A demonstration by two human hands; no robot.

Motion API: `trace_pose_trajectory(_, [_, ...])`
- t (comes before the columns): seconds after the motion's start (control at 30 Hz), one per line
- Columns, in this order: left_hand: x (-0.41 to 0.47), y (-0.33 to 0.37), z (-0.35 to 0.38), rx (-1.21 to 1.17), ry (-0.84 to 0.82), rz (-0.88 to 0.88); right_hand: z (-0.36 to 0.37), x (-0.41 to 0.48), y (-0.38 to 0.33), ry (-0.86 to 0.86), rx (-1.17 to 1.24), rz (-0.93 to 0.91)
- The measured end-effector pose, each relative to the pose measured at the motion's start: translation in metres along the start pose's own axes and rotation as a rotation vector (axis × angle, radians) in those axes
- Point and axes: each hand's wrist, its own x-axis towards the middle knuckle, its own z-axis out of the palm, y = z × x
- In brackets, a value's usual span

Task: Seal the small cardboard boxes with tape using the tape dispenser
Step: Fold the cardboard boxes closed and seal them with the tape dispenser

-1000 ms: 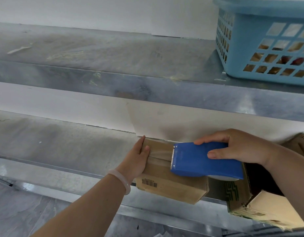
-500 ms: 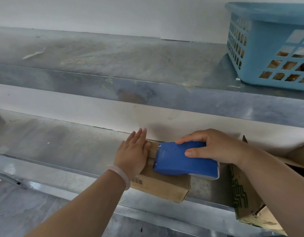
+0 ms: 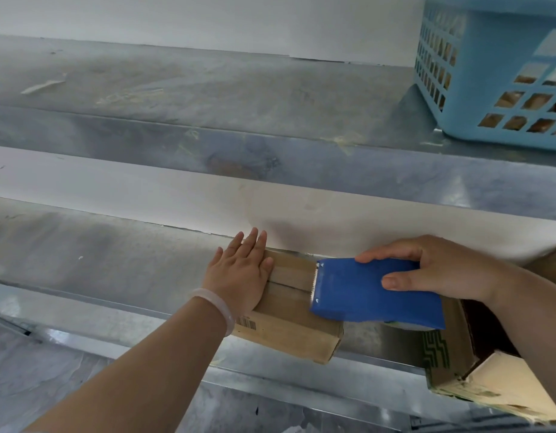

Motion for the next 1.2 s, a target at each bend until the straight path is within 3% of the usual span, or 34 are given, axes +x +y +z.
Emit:
trace_pose_trajectory(0.4, [0.001, 0.001, -0.003, 0.068, -0.037, 0.009, 0.006, -0.022, 0.008, 0.036, 0.007, 0.070])
trace_pose_trajectory(0.6, [-0.005, 0.021, -0.008, 0.150, 0.084, 0.088, 0.015, -0.018, 0.002, 0.040, -0.008, 0.063])
trace_pose_trajectory(0.73, [-0.004, 0.030, 0.001, 0.128, 0.006, 0.194, 0.025, -0.010, -0.002, 0.069, -0.011, 0.048])
trace_pose_trajectory(1.2, [0.007, 0.025, 0.004, 0.144, -0.032, 0.182, 0.002, -0.043, 0.018, 0.082, 0.063, 0.152])
